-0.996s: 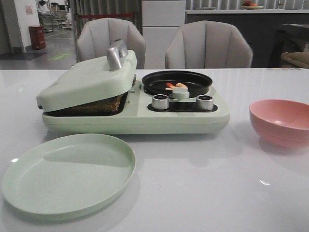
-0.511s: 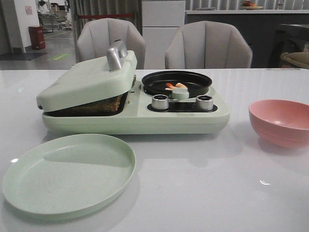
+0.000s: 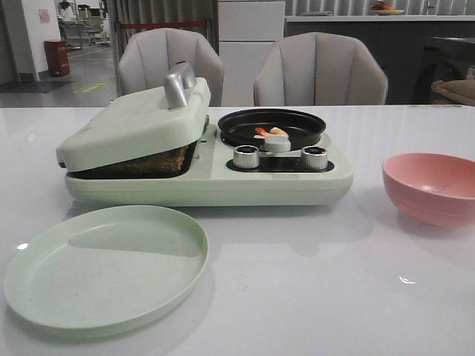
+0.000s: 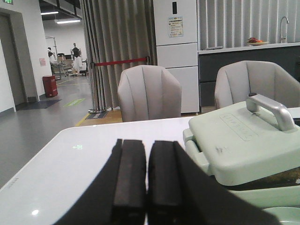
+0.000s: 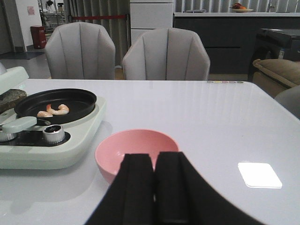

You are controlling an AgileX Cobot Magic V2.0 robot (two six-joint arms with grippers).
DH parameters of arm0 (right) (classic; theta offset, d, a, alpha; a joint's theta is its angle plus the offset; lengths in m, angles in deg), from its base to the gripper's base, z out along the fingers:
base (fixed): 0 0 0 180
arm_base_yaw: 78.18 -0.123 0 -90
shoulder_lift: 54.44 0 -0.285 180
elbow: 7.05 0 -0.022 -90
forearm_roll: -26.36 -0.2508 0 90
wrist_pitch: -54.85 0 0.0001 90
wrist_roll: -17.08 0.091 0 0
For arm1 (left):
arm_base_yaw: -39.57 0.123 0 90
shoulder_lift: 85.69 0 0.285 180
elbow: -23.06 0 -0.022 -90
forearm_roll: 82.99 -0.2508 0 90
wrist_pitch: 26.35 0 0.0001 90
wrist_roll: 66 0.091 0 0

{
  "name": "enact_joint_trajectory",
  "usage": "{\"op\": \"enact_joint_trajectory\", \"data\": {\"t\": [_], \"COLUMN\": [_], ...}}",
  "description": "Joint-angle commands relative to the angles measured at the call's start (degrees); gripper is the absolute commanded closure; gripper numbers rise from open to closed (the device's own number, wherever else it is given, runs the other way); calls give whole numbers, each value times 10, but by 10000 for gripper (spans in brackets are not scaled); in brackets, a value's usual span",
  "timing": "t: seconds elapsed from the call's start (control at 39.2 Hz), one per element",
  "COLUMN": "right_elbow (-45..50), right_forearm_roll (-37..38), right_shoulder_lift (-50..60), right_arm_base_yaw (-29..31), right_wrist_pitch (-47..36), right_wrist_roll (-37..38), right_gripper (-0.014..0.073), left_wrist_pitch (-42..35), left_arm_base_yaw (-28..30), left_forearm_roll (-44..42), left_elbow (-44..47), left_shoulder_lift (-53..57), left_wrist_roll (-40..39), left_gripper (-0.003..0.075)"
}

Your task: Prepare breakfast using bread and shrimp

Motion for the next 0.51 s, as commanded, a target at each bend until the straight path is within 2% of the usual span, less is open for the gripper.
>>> {"op": "enact_joint_trajectory", "data": {"t": [0.0, 0.49], "right_elbow": [-7, -7], "right_forearm_roll": [11, 11], "right_shoulder_lift": [12, 12], "right_arm_base_yaw": [4, 4], "right_wrist_pitch": [-56, -60], "right_wrist_roll": [2, 2], "right_gripper": [452, 452], "left_wrist_pitch": [-44, -44], "left_arm_base_yaw": [-4, -4], "left_forearm_roll": [0, 0], "left_elbow": [12, 12], "left_shoulder_lift": [9, 9], "left_wrist_roll": [-6, -6], "left_gripper": [606, 606]}}
